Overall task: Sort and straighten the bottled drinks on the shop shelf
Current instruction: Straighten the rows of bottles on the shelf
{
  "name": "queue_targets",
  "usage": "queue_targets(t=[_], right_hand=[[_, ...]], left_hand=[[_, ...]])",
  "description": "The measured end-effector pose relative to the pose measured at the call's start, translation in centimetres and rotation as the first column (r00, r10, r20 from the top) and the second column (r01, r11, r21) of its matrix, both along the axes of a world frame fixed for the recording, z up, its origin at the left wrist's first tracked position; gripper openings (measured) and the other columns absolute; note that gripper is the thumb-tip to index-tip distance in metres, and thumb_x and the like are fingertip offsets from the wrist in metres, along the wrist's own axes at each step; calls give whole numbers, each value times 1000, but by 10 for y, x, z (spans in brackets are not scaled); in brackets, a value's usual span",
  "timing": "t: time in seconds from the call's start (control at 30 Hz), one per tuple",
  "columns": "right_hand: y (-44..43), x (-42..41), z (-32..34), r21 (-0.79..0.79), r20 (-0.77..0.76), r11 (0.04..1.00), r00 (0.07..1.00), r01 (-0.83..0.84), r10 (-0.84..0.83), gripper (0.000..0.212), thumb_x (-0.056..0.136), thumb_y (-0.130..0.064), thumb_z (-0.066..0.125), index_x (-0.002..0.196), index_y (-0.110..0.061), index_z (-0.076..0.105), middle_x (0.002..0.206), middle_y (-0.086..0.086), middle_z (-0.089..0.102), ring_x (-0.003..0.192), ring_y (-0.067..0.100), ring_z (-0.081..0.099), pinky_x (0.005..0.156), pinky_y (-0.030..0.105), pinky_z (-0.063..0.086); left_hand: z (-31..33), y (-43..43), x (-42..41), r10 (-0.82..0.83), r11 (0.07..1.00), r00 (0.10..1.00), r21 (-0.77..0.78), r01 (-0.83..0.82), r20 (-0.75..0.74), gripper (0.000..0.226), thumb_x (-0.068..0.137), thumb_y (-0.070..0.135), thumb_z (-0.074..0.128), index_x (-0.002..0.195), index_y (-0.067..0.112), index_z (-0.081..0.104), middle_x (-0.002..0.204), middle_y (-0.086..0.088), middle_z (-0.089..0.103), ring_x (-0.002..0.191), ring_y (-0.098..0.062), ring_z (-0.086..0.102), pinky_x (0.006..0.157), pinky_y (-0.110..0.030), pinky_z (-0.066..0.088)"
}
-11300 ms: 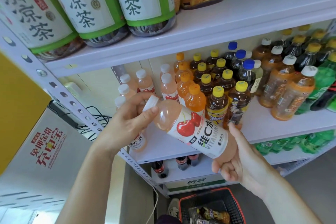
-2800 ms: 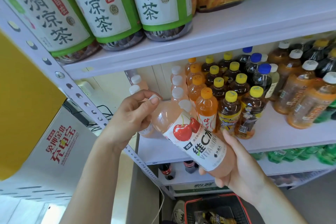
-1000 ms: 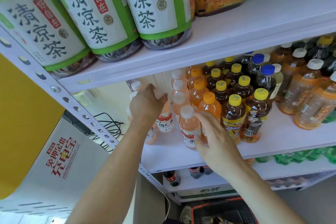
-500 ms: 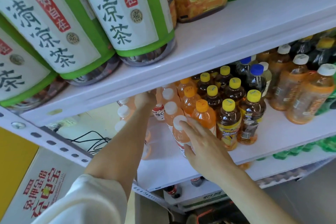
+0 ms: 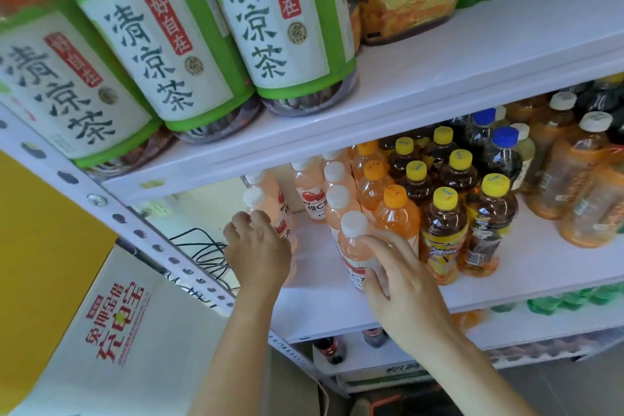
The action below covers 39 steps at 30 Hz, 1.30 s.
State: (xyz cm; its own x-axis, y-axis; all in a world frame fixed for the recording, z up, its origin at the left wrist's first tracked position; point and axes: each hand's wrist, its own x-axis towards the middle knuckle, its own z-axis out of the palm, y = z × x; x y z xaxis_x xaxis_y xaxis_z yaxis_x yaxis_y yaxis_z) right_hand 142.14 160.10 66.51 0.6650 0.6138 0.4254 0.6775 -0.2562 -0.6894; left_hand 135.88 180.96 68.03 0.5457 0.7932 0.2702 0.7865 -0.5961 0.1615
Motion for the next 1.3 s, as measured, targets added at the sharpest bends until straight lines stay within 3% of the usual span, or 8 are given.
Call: queue_targets(t=[0.1, 0.23, 0.57, 0.67, 0.8, 1.0, 1.17, 1.3], right_hand=[[-4, -4, -2, 40, -30, 999, 999, -20, 21, 42, 82, 3, 67, 122, -9, 63, 122, 1, 57, 98, 11, 56, 76, 17, 44], [-10, -10, -5, 49, -100, 998, 994, -47, 52, 41, 84, 2, 65, 122, -13, 63, 119, -3, 57, 89, 7, 54, 73, 13, 46], [-17, -11, -17, 18, -377, 998, 924, -57, 60, 45, 88, -4, 62, 120, -35, 56, 115, -19, 53, 97, 3, 58, 78, 22, 53], [-19, -5, -20, 44, -653, 995, 751, -86, 94, 42, 92, -13, 63, 120, -42, 54, 124, -21, 53, 104, -3, 57, 90, 27, 52], [-27, 1, -22, 124, -929, 990, 344, -67, 140, 36, 92, -35, 63, 126, -41, 53, 131, -16, 56, 114, 8, 56, 86, 38, 55], [-38, 0, -31, 292, -951, 952, -128, -92, 280, 54, 89, -54, 51, 126, -17, 63, 119, 19, 68, 101, 40, 67, 77, 49, 59], [-44, -1, -22, 425, -891, 902, -212, -78, 401, 66, 85, -59, 55, 123, -6, 65, 106, 27, 65, 73, 35, 68, 48, 31, 56], [-52, -5, -14, 517, -849, 856, -136, -21, 510, 65, 74, -55, 77, 121, -11, 66, 108, 28, 66, 77, 35, 68, 52, 33, 57]], left_hand=[[-10, 11, -3, -40, 998, 990, 49, 47, -132, 47, 85, 20, 57, 129, 9, 44, 133, -14, 45, 128, -33, 34, 104, -36, 23], [-10, 20, -5, -83, 995, 986, 40, 89, -147, 48, 87, 17, 58, 132, 10, 43, 133, -12, 47, 129, -31, 35, 98, -37, 25], [9, -17, -13, -284, 958, 953, -72, 277, -108, 32, 96, 36, 57, 122, 20, 50, 103, -10, 51, 67, -30, 50, 62, -32, 39], [20, -33, -26, -262, 965, 961, -7, 262, -83, 31, 97, 49, 47, 118, 26, 50, 90, 0, 57, 70, -30, 58, 57, -31, 39], [47, -53, -39, -277, 960, 960, 47, 275, 45, 31, 95, 56, 43, 99, 28, 55, 63, 3, 54, 61, -32, 56, 54, -31, 38], [79, -73, -41, -344, 921, 892, -76, 381, 294, 40, 84, 67, 35, 89, 30, 52, 64, 1, 61, 71, -36, 59, 64, -41, 51], [85, -69, -38, -313, 883, 845, -196, 428, 434, 34, 81, 68, 42, 85, 38, 57, 62, 13, 61, 67, -17, 59, 59, -34, 43], [89, -70, -29, -264, 803, 754, -295, 517, 602, 25, 80, 61, 52, 88, 39, 60, 60, 20, 62, 52, -1, 53, 50, -22, 38]])
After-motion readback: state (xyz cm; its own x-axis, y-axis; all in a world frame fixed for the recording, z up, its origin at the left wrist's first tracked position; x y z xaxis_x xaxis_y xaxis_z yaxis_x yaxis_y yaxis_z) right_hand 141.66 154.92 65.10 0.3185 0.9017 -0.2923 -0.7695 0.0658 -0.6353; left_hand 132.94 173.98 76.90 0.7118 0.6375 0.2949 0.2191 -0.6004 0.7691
